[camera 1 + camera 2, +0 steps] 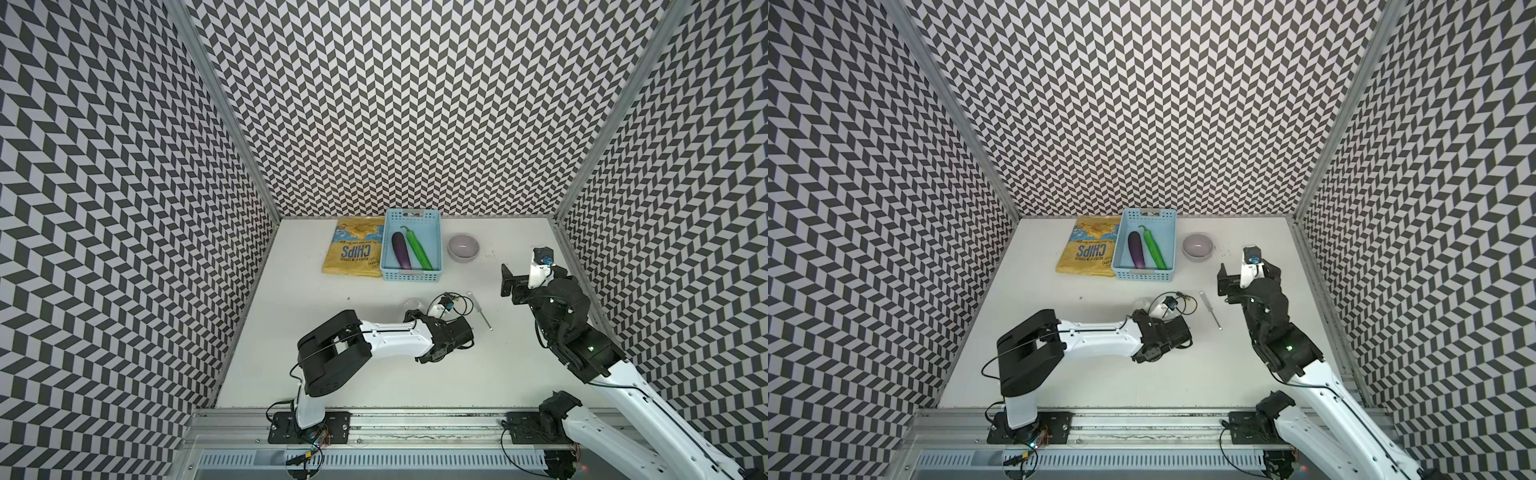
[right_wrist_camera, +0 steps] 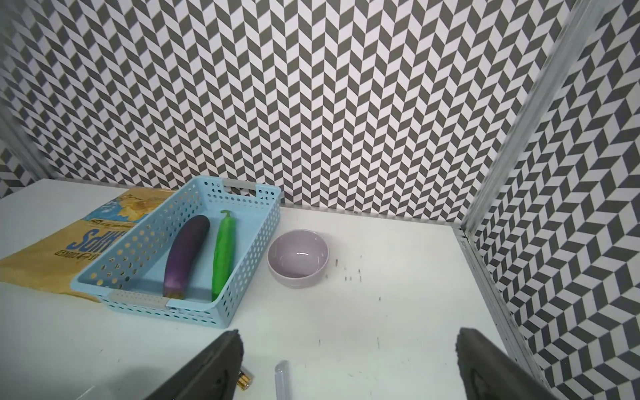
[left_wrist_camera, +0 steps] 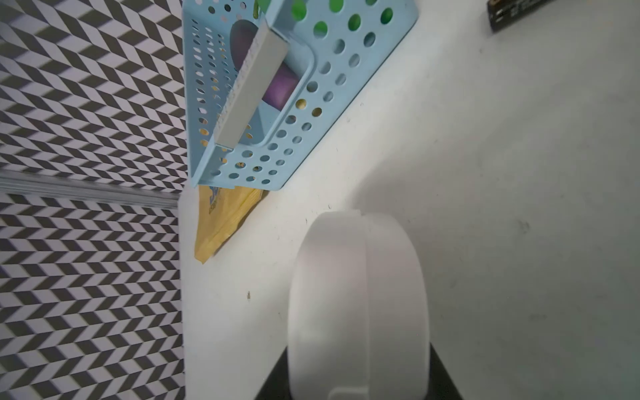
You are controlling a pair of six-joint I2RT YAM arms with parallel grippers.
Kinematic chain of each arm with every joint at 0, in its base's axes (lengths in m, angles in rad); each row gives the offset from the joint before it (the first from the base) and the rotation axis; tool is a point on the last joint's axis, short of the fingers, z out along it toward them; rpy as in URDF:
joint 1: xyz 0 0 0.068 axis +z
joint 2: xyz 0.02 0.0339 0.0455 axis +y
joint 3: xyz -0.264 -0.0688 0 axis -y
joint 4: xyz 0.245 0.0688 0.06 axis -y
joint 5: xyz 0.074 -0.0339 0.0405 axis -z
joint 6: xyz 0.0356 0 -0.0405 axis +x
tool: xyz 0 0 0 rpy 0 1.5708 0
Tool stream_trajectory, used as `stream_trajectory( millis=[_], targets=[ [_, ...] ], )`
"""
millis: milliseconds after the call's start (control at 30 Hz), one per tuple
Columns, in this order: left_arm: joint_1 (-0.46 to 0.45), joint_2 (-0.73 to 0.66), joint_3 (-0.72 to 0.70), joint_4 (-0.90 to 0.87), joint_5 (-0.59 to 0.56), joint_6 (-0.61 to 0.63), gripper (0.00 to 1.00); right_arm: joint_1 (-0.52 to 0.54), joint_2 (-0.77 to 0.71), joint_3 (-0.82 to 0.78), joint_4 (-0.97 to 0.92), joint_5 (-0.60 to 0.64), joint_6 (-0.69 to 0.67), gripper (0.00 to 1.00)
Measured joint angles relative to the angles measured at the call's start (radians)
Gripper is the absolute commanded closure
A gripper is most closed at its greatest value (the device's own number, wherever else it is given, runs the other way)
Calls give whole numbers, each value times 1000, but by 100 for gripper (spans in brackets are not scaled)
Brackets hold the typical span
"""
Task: Remove the battery from the alarm
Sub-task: Adjust the alarm at the center of the board, then reset both arms
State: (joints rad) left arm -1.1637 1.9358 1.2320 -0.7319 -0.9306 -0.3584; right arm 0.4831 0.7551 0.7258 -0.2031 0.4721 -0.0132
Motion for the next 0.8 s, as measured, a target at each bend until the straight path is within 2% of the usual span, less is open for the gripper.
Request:
stream_trajectory(
  millis=[133, 300, 467, 567, 667, 800],
  targets=[
    [-25, 22, 13, -10, -15, 8, 33, -10, -11, -12, -10, 21, 23, 1],
    [-34, -2, -6, 63, 101, 50, 2, -61, -8, -26, -5, 22, 50, 1],
    [-12, -217, -124, 227, 320, 101, 0, -198, 33, -69, 64, -24, 102, 0],
    [59, -415, -216, 364, 450, 105, 0, -303, 77, -140, 151, -61, 140, 0],
    [206, -607, -324, 502, 553, 100, 0, -383, 149, -255, 314, -70, 159, 0],
    [475, -830, -485, 660, 633, 74, 0, -425, 290, -383, 531, -82, 147, 0]
  ],
)
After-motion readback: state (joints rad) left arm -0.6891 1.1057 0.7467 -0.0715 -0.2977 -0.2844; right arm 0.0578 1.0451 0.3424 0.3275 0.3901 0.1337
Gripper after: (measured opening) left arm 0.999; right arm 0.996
